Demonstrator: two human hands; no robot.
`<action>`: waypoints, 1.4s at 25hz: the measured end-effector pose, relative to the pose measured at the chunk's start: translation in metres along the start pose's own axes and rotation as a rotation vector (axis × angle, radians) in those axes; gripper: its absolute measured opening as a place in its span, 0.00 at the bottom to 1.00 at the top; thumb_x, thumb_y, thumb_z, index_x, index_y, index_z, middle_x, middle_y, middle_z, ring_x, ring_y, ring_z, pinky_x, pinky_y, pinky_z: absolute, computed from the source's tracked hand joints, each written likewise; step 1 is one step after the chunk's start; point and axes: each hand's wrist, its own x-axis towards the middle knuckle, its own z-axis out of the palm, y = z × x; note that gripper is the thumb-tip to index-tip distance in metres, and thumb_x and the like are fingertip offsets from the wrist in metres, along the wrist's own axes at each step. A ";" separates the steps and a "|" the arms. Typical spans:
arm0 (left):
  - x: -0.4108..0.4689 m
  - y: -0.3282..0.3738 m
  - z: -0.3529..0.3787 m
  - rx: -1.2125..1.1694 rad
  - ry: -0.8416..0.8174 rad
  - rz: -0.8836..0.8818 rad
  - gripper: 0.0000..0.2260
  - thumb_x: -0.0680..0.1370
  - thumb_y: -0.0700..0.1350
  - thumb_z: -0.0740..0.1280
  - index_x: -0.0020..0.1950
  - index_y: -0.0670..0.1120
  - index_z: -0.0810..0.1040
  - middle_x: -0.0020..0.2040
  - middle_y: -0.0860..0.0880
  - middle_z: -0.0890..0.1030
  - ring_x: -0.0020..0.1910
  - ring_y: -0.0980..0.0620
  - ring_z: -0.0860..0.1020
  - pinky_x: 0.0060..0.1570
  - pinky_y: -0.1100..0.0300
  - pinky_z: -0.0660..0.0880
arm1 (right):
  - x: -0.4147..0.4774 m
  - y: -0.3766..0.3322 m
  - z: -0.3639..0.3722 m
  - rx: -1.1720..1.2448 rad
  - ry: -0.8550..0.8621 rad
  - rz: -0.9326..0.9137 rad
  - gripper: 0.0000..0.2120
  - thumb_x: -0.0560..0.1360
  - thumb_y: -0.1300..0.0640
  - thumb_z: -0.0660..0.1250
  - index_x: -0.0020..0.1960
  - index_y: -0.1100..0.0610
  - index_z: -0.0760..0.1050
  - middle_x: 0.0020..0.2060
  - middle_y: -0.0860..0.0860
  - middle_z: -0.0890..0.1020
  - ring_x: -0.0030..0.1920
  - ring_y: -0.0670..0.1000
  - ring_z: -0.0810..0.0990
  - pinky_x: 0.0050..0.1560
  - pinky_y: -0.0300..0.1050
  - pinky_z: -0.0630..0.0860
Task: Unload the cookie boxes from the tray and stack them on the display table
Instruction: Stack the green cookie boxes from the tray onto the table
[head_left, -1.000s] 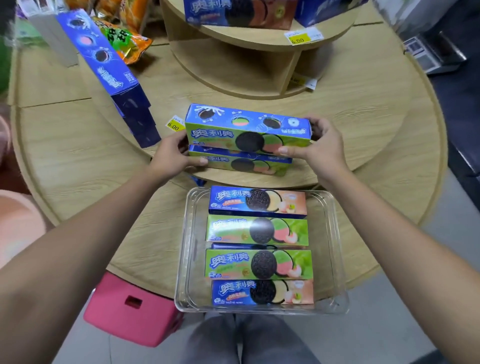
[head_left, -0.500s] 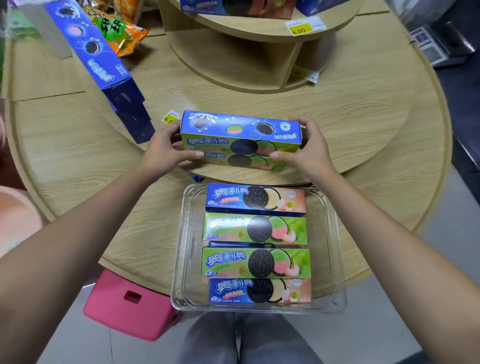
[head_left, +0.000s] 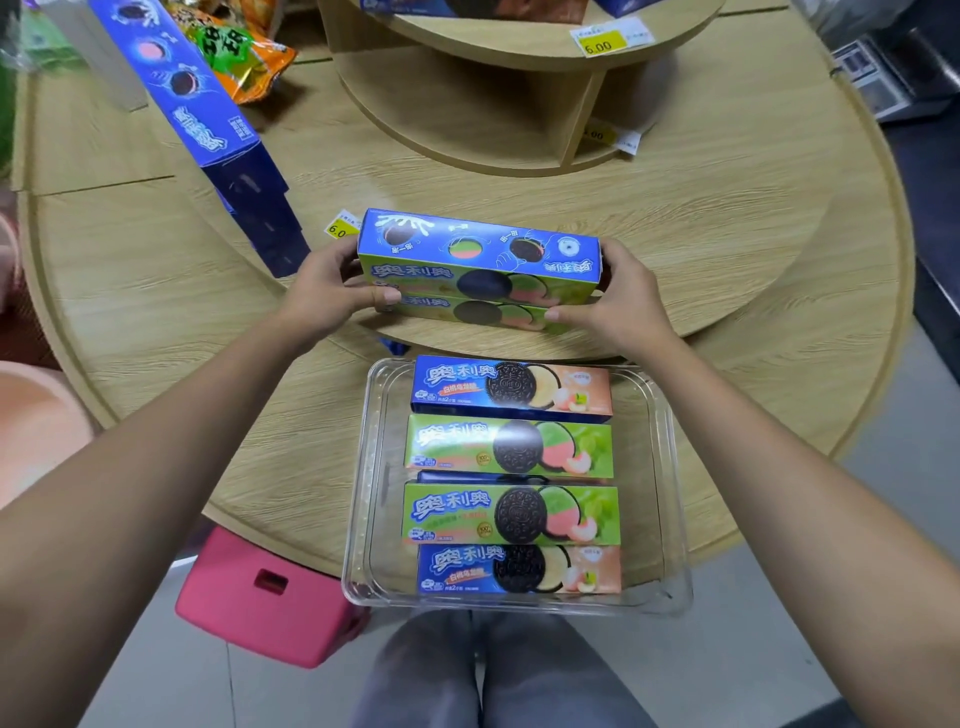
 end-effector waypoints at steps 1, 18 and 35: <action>0.000 -0.001 0.001 -0.010 -0.007 0.001 0.20 0.68 0.31 0.72 0.53 0.50 0.75 0.51 0.55 0.80 0.50 0.63 0.79 0.47 0.71 0.75 | 0.000 -0.001 -0.001 -0.015 -0.008 -0.002 0.33 0.58 0.64 0.80 0.60 0.57 0.72 0.46 0.47 0.78 0.44 0.41 0.76 0.36 0.22 0.69; -0.168 -0.012 0.062 0.314 0.022 -0.311 0.46 0.57 0.69 0.69 0.70 0.51 0.63 0.61 0.54 0.75 0.57 0.52 0.76 0.55 0.53 0.75 | -0.107 0.049 -0.013 0.171 0.045 0.248 0.28 0.67 0.61 0.75 0.64 0.57 0.70 0.59 0.51 0.75 0.56 0.50 0.74 0.54 0.42 0.70; -0.211 -0.026 0.097 0.152 0.073 -0.493 0.32 0.61 0.47 0.80 0.60 0.46 0.71 0.49 0.54 0.79 0.44 0.61 0.78 0.39 0.68 0.71 | -0.123 0.057 0.026 0.152 -0.063 0.472 0.11 0.65 0.56 0.77 0.38 0.49 0.74 0.45 0.54 0.84 0.48 0.57 0.83 0.55 0.56 0.78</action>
